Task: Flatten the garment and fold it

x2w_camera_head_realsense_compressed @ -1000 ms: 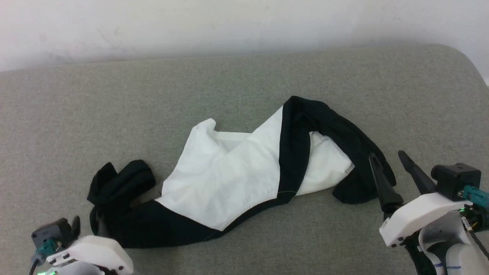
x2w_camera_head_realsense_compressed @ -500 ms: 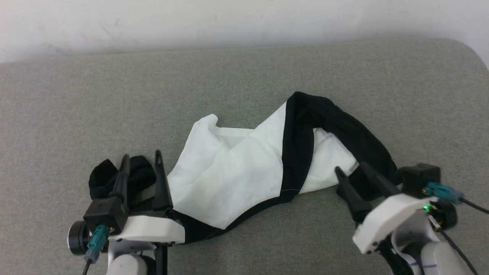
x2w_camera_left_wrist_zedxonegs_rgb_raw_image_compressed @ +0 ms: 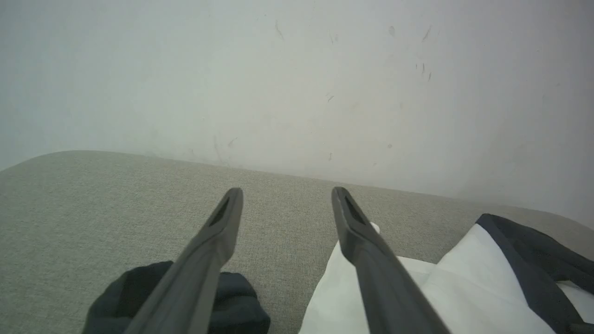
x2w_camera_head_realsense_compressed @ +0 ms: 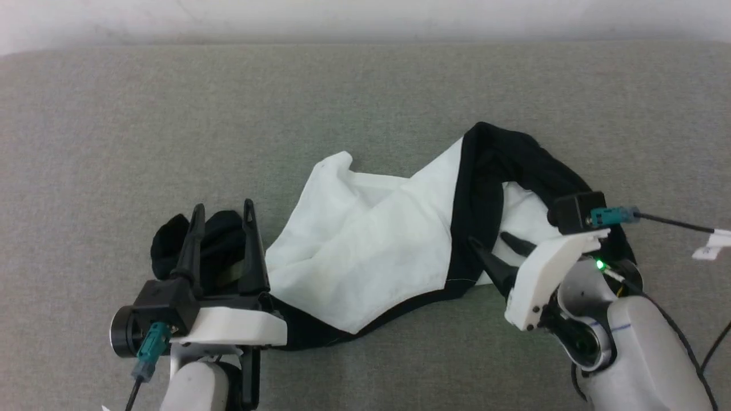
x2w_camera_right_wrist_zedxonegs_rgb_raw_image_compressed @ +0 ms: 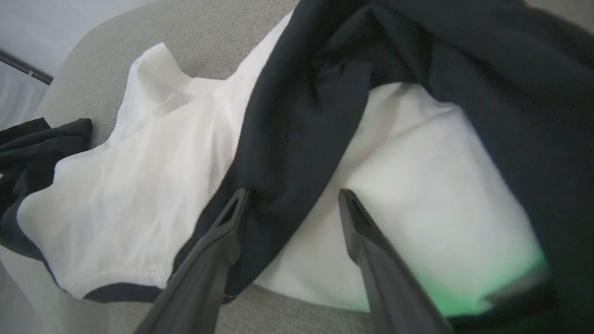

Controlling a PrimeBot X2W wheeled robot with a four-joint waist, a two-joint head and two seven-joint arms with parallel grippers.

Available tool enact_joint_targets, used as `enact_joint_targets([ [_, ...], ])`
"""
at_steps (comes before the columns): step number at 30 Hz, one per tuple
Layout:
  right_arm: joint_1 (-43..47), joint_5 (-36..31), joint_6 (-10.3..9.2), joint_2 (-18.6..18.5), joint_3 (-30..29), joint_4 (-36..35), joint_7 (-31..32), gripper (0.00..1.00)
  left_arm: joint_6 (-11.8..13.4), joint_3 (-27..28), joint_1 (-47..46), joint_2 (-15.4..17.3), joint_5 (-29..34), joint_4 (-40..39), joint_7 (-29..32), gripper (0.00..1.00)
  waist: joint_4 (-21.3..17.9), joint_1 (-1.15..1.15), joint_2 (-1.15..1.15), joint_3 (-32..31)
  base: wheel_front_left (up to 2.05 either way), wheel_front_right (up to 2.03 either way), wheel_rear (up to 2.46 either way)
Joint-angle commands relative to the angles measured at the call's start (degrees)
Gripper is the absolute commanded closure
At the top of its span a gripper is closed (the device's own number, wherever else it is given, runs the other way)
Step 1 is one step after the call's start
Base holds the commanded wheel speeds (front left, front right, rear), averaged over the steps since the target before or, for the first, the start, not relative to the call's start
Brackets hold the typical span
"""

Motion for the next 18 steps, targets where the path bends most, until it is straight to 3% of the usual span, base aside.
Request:
enact_joint_targets([
  [1,-1.74,0.08,-0.04,0.15,-0.09,0.42,-0.61,0.00,-0.32,0.09,-0.77,-0.20,0.39,0.24,-0.26,0.00,1.05,-0.01,0.00,0.97,0.00,0.00,0.00],
  [3,-2.89,-0.55,-0.04,0.15,-0.03,1.09,-1.59,0.26,-0.46,0.25,-0.80,-0.35,0.37,0.51,-0.26,0.00,1.25,-0.01,0.00,1.17,0.00,0.00,0.00],
  [5,-3.68,-0.77,-0.04,0.15,0.00,1.28,-2.81,0.44,-0.52,0.52,-0.82,-0.45,0.38,0.68,-0.26,0.00,1.32,-0.01,0.00,1.28,0.00,0.00,0.00],
  [9,-4.37,0.25,-0.04,0.15,1.25,1.62,-3.30,0.64,-0.67,0.75,-0.85,-0.61,0.51,0.98,-0.26,0.00,1.32,-0.01,0.00,1.30,0.00,0.00,0.00],
  [11,-4.84,-0.36,-0.04,0.15,1.55,1.98,-3.84,1.00,-0.77,0.78,-0.91,-0.67,0.53,1.18,-0.26,0.00,1.22,-0.01,0.00,1.23,0.00,0.00,0.00],
  [18,-4.00,-0.75,-0.04,0.15,1.78,3.19,-5.69,1.00,-1.07,0.97,-0.12,-0.77,0.53,2.38,-0.27,0.00,0.29,-0.01,0.00,-0.78,0.00,0.00,0.00],
])
